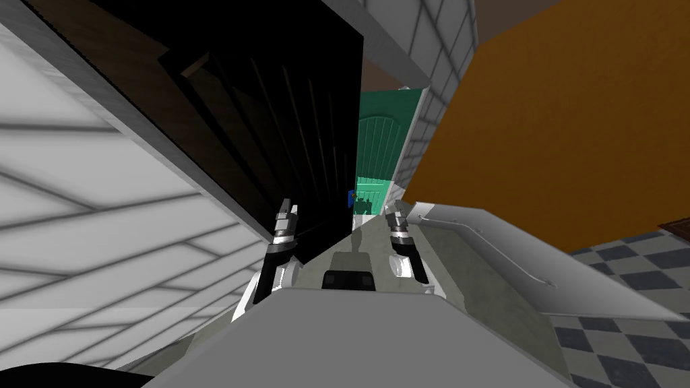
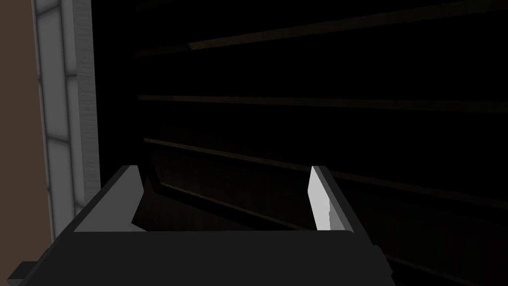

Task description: Push the door open

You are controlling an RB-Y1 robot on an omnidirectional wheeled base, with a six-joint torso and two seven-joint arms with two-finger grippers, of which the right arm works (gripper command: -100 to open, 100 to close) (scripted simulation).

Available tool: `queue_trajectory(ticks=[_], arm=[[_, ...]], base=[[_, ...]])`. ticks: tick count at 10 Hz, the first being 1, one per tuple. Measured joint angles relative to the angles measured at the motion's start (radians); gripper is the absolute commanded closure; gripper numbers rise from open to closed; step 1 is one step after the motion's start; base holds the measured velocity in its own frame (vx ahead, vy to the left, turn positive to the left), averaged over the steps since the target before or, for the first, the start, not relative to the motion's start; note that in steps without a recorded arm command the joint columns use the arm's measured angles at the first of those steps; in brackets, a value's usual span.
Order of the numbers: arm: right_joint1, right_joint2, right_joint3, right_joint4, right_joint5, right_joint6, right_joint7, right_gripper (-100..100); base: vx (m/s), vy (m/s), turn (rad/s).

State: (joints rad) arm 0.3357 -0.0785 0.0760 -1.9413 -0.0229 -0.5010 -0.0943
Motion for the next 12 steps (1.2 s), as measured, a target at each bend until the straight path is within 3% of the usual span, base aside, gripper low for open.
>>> queue_trajectory(ticks=[4, 9, 12], arm=[[-0.052, -0.010, 0.032, 0.096, 0.007, 0.034, -0.006, -100], [-0.105, -0.037, 0.068, 0.204, 0.011, 0.075, -0.023, -100], [-0.144, -0.040, 0.095, 0.276, 0.017, 0.099, -0.026, -100]], base=[[0.082, -0.113, 0.090], [0.073, -0.112, 0.101], [0.075, -0.120, 0.094]])
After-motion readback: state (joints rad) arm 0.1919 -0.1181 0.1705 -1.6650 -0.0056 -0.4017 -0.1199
